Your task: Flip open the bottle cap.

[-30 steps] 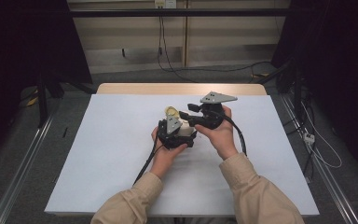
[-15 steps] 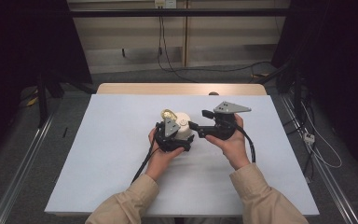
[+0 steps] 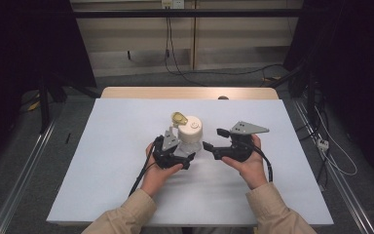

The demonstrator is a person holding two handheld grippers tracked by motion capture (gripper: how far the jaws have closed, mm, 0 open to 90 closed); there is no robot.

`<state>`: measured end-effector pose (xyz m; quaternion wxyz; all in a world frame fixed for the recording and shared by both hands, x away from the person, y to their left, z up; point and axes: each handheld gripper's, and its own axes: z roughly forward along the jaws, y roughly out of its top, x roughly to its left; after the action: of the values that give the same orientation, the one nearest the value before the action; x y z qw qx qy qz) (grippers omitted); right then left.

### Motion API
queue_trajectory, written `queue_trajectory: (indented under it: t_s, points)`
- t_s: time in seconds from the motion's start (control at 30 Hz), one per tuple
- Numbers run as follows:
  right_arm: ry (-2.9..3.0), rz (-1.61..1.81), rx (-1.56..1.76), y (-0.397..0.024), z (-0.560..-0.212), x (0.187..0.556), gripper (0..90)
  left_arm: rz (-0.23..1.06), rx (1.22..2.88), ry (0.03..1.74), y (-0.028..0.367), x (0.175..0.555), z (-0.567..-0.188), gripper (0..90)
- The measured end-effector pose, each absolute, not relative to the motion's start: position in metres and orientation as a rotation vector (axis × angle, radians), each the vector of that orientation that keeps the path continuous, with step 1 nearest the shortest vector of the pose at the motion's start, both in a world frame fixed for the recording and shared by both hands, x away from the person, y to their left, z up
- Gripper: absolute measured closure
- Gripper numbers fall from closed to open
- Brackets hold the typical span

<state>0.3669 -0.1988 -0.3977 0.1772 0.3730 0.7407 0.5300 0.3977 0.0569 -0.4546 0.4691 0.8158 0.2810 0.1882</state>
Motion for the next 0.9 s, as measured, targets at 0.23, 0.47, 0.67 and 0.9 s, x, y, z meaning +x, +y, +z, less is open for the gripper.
queue_trajectory:
  t_s: [0.23,0.47,0.67,0.9]
  points:
    - [2.104,1.491,1.090,-0.215,-0.414,0.349,20.6,0.444,1.955,0.684,0.094,0.386,-0.444,4.6]
    - [2.121,1.480,1.087,-0.226,-0.424,0.329,16.2,0.466,1.934,0.693,0.137,0.373,-0.439,4.6]
    - [2.112,1.472,1.097,-0.234,-0.431,0.316,13.3,0.472,1.908,0.702,0.172,0.360,-0.435,4.4]
    - [2.124,1.443,1.095,-0.240,-0.437,0.306,11.4,0.457,1.916,0.724,0.199,0.353,-0.436,3.9]
